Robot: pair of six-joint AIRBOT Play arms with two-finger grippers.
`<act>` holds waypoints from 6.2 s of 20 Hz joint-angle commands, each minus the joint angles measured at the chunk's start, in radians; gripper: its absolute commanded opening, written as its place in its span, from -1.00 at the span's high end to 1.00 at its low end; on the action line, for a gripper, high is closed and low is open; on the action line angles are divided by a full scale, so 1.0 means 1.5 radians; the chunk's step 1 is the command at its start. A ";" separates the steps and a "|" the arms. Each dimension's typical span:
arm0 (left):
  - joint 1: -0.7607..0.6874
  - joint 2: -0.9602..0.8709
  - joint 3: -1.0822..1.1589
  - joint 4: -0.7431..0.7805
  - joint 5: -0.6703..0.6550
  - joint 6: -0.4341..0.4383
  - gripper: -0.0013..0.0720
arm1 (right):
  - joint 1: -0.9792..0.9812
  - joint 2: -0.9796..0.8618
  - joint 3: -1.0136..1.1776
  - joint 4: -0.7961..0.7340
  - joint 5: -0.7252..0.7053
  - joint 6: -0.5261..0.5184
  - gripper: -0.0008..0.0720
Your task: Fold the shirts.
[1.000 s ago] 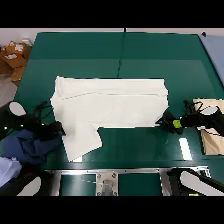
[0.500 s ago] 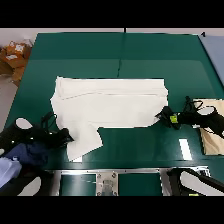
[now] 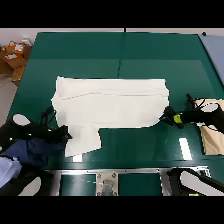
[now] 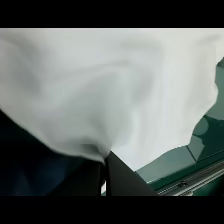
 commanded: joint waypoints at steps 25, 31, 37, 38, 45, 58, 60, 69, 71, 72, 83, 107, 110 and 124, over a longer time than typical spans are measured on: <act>-0.022 -0.431 0.651 -0.105 0.031 0.037 0.89 | 0.034 -0.333 0.570 -0.081 0.130 0.025 0.93; -0.061 -0.570 0.789 -0.122 0.203 0.039 -0.03 | 0.026 -0.496 0.765 -0.050 0.066 0.036 0.11; 0.013 -0.569 0.877 -0.119 -0.034 -0.011 -0.79 | -0.042 -0.487 0.804 -0.130 0.252 -0.054 -0.24; 0.021 -0.569 0.877 -0.119 -0.078 -0.012 -0.79 | -0.052 -0.487 0.795 -0.143 0.275 -0.063 -0.24; 0.028 -0.569 0.877 -0.107 -0.207 -0.030 0.82 | -0.100 -0.487 0.754 -0.149 0.365 -0.164 -0.70; 0.023 -0.570 0.877 -0.106 -0.172 -0.045 0.89 | -0.095 -0.580 0.758 -0.023 0.218 -0.176 -0.70; 0.023 -0.570 0.877 -0.106 -0.172 -0.045 0.90 | -0.095 -0.602 0.761 -0.011 0.221 -0.159 -0.57; -0.010 -0.570 0.877 -0.104 -0.166 -0.047 0.90 | -0.112 -0.600 0.843 -0.006 0.374 -0.159 0.94; -0.072 -0.570 0.877 -0.085 -0.118 -0.047 0.90 | -0.112 -0.557 0.854 0.055 0.411 -0.159 0.94; -0.108 -0.570 0.877 -0.078 -0.084 -0.047 0.90 | -0.110 -0.531 0.855 0.097 0.441 -0.158 0.94; -0.495 -0.715 0.877 -0.196 0.350 -0.048 0.89 | -0.006 -0.282 0.855 0.217 0.522 -0.060 0.93; -0.027 -0.489 1.072 -0.055 -0.225 -0.001 0.90 | 0.388 -0.301 0.725 0.256 0.101 -0.041 0.93; 0.015 -0.482 1.070 -0.055 -0.270 0.030 0.89 | 0.505 -0.366 0.725 0.257 -0.048 -0.041 0.93; 0.031 -0.482 1.060 -0.024 -0.282 0.080 0.89 | 0.434 -0.438 0.726 0.218 -0.037 -0.048 -0.43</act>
